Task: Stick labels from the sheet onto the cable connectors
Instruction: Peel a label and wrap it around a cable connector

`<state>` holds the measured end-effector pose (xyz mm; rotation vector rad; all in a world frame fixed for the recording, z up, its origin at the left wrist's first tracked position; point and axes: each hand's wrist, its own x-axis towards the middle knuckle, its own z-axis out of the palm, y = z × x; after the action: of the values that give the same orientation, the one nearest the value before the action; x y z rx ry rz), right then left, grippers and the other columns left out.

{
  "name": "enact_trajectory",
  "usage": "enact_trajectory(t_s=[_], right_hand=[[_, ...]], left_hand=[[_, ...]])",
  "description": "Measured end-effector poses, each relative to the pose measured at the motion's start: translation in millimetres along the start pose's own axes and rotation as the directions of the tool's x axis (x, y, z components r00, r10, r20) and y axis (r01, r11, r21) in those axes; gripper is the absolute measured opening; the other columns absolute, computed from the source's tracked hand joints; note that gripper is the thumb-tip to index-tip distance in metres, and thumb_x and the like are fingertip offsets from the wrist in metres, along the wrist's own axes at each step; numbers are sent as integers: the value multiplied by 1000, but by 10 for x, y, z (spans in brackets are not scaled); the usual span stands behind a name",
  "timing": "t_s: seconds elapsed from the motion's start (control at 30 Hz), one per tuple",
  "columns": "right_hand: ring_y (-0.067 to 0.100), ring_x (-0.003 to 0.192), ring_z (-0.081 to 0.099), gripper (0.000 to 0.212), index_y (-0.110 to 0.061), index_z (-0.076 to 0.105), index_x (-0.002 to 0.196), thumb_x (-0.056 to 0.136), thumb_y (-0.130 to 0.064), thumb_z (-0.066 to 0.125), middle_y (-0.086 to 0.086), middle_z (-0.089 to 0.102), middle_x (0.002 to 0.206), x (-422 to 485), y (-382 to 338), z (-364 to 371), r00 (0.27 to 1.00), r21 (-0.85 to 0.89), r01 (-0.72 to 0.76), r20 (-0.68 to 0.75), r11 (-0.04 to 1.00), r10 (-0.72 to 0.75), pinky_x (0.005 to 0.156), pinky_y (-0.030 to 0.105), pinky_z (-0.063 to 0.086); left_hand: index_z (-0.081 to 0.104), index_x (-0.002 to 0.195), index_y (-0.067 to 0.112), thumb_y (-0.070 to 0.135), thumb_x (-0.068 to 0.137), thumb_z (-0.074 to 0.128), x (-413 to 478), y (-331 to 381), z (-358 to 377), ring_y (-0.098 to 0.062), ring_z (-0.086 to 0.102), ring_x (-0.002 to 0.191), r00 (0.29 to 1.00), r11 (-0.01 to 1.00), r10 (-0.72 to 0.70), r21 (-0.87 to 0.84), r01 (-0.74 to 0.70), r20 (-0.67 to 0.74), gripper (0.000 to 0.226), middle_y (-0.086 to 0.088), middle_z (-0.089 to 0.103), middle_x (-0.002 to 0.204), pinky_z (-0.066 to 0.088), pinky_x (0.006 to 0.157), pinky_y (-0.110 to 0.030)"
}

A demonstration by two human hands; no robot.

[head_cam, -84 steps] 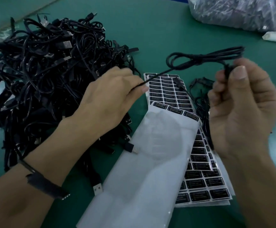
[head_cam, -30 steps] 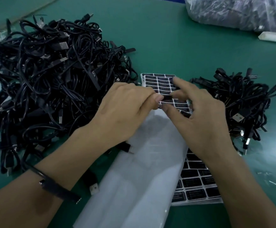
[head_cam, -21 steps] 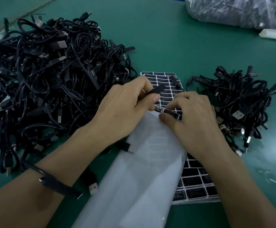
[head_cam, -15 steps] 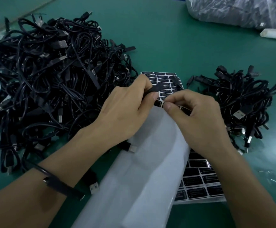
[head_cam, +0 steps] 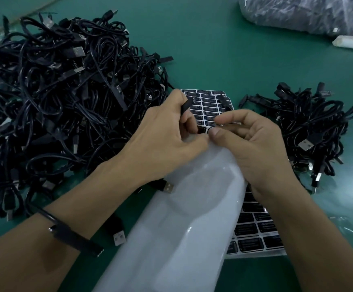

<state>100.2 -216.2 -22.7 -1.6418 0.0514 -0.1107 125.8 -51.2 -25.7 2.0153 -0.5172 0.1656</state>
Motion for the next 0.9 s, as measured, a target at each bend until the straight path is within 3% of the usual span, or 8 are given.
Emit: enact_trajectory(t_s=[0.17,0.37,0.57,0.7,0.8,0.9], right_hand=[[11,60,66,22,-21,68,77,83,-1,75,1,71,67,-4,-11,-10,1000,41,-28,-1,999,28,55,23,53],[13,66,67,24,-22,68,77,85,0,73,0,72,70,-4,12,-1,1000,39,-21,18,999,20,63,26,55],[12,68,68,27,-25,68,75,86,-1,73,-2,72,72,-5,25,-3,999,20,-9,31,1000,8,65,28,54],[11,70,67,23,-22,67,83,86,-1,73,-1,73,75,-7,14,-21,1000,-25,7,20,1000,-6,65,27,56],[3,76,69,25,-30,64,88,86,-7,74,-8,74,80,4,21,-74,994,-237,90,-33,967,-100,66,19,52],[-3,89,64,28,-39,60,91,88,-14,72,-16,69,78,9,46,-115,971,-568,189,-13,801,-238,71,5,40]], left_hand=[[30,74,23,11,75,80,-6,-16,31,0,65,70,997,999,34,-14,-35,-68,52,8,73,76,45,65,-8],[29,73,18,6,74,80,-8,-14,35,1,68,68,997,999,25,-37,-27,-69,52,18,74,80,45,63,-6],[30,74,20,5,78,77,9,-51,15,-10,73,73,998,995,-30,-97,24,-62,49,11,76,74,58,68,-27],[30,73,21,11,78,76,20,-68,9,-16,73,75,997,993,-45,-115,38,-63,47,9,76,73,54,67,-26],[30,71,21,11,76,73,36,-85,1,-24,70,71,990,992,-79,-105,67,-117,45,4,74,71,54,66,-38],[29,70,21,12,73,71,56,-85,-19,-25,68,66,973,983,-131,-154,103,-189,43,-1,73,68,56,68,-44]])
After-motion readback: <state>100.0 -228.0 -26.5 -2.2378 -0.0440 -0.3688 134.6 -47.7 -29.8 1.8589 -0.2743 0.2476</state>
